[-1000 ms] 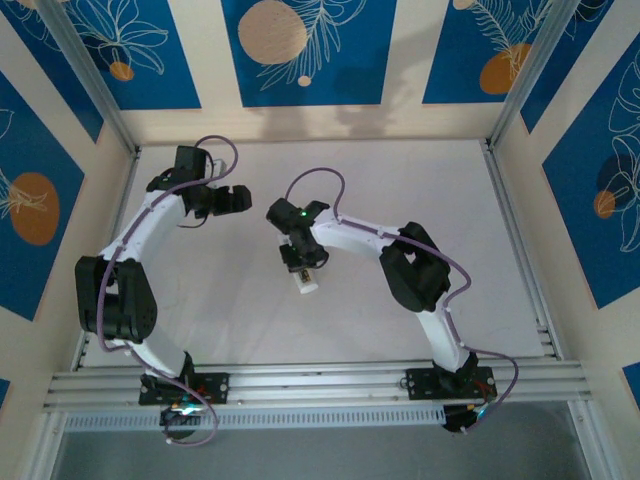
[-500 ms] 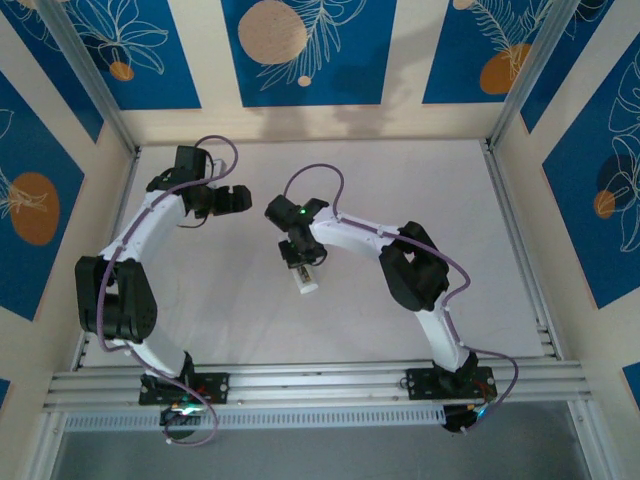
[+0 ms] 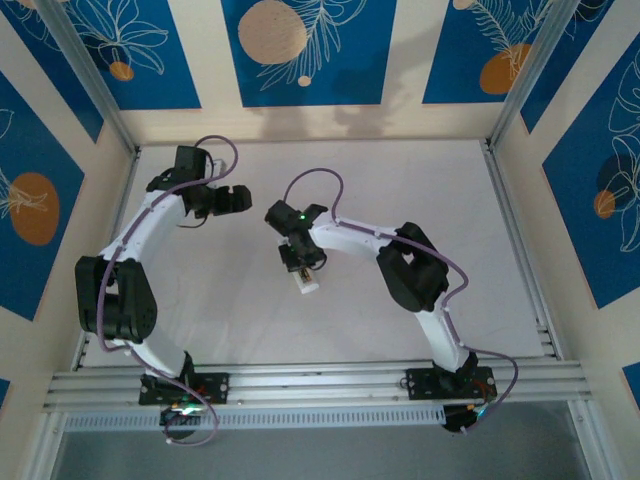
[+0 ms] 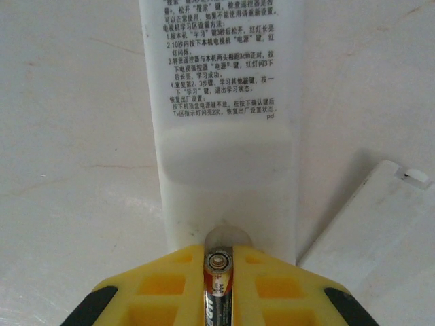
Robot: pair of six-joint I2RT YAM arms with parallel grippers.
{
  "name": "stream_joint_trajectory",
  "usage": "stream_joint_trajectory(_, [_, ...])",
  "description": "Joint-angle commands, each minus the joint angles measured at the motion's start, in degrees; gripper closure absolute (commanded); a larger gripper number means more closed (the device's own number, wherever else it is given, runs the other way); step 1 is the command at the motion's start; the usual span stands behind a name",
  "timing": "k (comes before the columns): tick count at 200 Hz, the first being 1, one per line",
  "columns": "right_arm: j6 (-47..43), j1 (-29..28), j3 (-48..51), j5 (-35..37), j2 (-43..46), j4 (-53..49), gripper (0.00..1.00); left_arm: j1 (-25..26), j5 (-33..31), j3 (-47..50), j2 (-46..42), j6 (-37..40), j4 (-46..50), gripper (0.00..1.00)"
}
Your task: Load the batteries into the remote control
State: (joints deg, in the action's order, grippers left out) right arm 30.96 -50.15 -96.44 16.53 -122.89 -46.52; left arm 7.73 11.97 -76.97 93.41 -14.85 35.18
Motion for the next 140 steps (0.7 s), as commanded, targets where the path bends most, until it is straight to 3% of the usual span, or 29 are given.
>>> stream_joint_trajectory(1, [0.4,-1.0,2.1,0.1,0.5,-0.5,0.85,0.2,1.2,-1.2,-0.8,0.7,1.2,0.11])
stream_joint_trajectory(114, [0.0,-1.1,2.4,1.2,3.7,-2.2,0.74,0.3,1.2,-1.2,-0.5,0.4,1.2,0.11])
stream_joint_trajectory(140, [0.4,-1.1,1.5,1.3,5.9,-3.1,0.69,2.1,-3.3,-0.7,0.4,-4.7,1.9,0.14])
